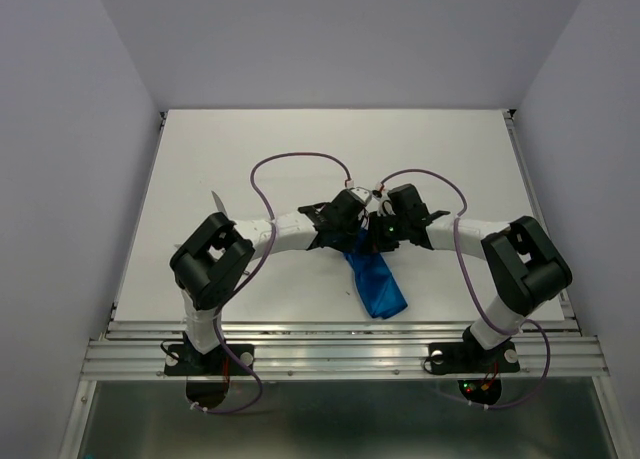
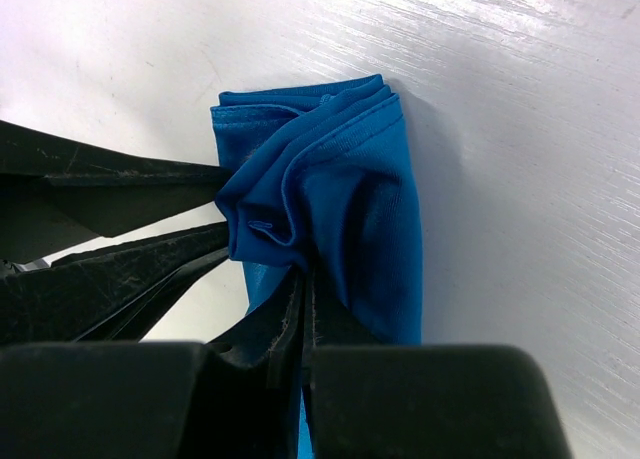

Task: Fold the napkin into a case and place the utensils inside
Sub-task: Grasp the top corner of the smaller rectangle folded napkin from the folded napkin.

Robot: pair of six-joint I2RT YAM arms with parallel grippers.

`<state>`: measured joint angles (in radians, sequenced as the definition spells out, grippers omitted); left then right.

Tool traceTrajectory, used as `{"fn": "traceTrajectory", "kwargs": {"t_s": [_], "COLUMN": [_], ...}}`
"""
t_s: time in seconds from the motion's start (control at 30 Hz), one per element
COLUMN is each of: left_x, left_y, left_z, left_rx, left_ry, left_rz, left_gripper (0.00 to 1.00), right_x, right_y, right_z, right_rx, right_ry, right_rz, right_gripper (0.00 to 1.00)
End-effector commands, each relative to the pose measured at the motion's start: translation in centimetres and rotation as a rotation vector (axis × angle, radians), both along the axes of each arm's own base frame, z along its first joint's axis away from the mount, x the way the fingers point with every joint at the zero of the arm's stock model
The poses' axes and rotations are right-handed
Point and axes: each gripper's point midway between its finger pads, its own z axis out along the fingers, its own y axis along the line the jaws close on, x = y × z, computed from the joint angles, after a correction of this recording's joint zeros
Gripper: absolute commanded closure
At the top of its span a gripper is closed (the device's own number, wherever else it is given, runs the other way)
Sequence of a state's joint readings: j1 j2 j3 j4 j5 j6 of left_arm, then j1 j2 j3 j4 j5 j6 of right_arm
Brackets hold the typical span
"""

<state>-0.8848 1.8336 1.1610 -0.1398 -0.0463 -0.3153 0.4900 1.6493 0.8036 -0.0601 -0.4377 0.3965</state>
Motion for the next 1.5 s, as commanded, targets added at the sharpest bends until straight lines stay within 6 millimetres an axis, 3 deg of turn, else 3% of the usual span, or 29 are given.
{"fn": "traceTrajectory", "kwargs": {"t_s": [0.0,0.27,0.8,1.47], "left_x": [0.7,0.6,-0.1,0.3], "left_y": [-0.1,-0.3,-0.5,-1.1], "left_z": [0.6,0.6,1.6,0.6], "left_rx": [0.027,0.028,-0.024,0.002], "left_ry": [-0.042,-0.049,-0.077,-0.073], "left_rz": [-0.003,-0.020,-0.045,-0.041], "left_gripper": [0.67,0.67,0.67,0.67], "right_x": [0.6,0.7,1.0,0.9], "right_y": [-0.6,-0.3,-0.1,0.0], "right_z": [1.0,1.7,5.6,5.6], "right_rx": [-0.007,0.008,0.135,0.141], "right_ry": [-0.021,-0.027,-0.046,-0.042], "right_rz": [-0.011,-0.007,0.004,0.009], "right_gripper": [0.99,0.99,0.99,0.99]}}
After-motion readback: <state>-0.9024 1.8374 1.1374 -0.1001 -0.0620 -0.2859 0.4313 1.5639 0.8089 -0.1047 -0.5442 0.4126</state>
